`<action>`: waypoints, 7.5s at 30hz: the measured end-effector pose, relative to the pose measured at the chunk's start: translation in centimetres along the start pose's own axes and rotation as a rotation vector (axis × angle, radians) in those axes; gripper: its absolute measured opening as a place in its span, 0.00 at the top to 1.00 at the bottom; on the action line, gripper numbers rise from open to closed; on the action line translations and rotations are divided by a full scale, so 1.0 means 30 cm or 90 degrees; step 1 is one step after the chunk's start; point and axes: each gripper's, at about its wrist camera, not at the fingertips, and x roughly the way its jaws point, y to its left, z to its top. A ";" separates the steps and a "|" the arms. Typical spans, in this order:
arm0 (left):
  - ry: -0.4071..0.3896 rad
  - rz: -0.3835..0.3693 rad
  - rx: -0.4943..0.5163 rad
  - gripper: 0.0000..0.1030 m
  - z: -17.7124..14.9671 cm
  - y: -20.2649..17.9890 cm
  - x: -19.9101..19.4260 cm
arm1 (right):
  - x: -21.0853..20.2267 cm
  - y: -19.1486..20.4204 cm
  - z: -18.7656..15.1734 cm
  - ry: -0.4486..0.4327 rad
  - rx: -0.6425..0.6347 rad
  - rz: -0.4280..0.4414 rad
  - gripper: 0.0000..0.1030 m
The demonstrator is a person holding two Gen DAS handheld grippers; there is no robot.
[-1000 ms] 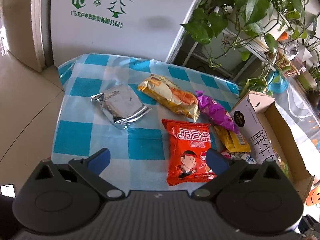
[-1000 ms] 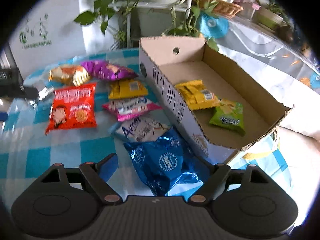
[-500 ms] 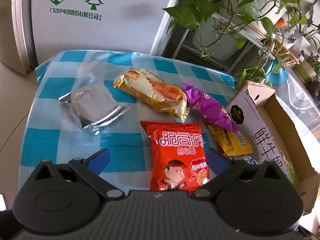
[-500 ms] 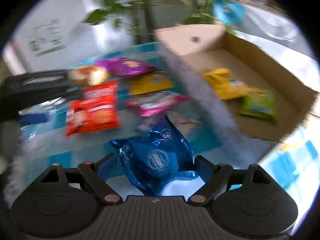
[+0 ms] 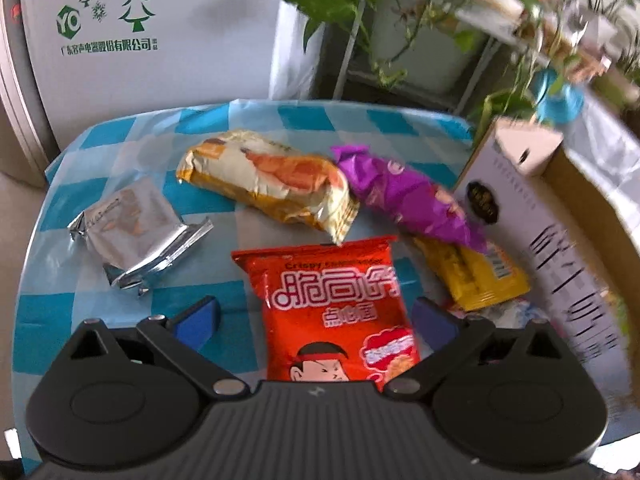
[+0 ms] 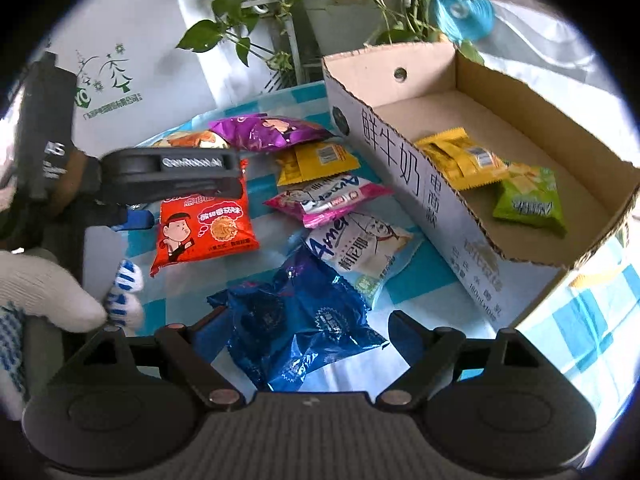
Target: Organize snacks
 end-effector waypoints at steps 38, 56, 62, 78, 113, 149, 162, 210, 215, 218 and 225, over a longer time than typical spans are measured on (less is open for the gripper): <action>-0.009 0.066 0.061 0.00 -0.093 0.093 -0.050 | 0.107 0.029 -0.003 0.030 0.016 -0.014 0.01; -0.005 0.068 0.065 0.00 -0.087 0.090 -0.048 | 0.128 0.096 -0.010 0.012 -0.058 -0.039 0.00; -0.010 0.063 0.068 0.03 -0.089 0.088 -0.052 | 0.135 0.110 -0.015 -0.002 -0.081 -0.060 0.02; -0.035 -0.018 0.082 0.33 -0.113 0.071 -0.139 | 0.062 0.116 -0.011 -0.037 -0.092 -0.056 0.05; -0.125 -0.070 0.066 0.33 -0.139 0.075 -0.345 | -0.157 -0.001 0.186 -0.135 -0.089 0.006 0.05; -0.138 -0.205 0.136 0.33 0.066 -0.423 -0.287 | -0.186 -0.455 0.380 -0.184 0.232 -0.009 0.04; -0.105 -0.239 0.170 0.32 0.059 -0.582 -0.222 | -0.178 -0.533 0.377 -0.181 0.304 -0.032 0.03; -0.119 -0.176 0.148 0.14 0.157 -0.293 -0.322 | -0.122 -0.554 0.376 -0.159 0.362 0.024 0.00; -0.121 -0.171 0.175 0.14 0.150 -0.264 -0.333 | -0.099 -0.535 0.380 -0.132 0.317 0.046 0.00; -0.124 -0.167 0.184 0.14 0.142 -0.234 -0.335 | -0.060 -0.476 0.388 -0.088 0.204 -0.053 0.00; -0.114 -0.178 0.150 0.14 0.133 -0.179 -0.298 | 0.033 -0.469 0.399 -0.023 0.190 -0.026 0.00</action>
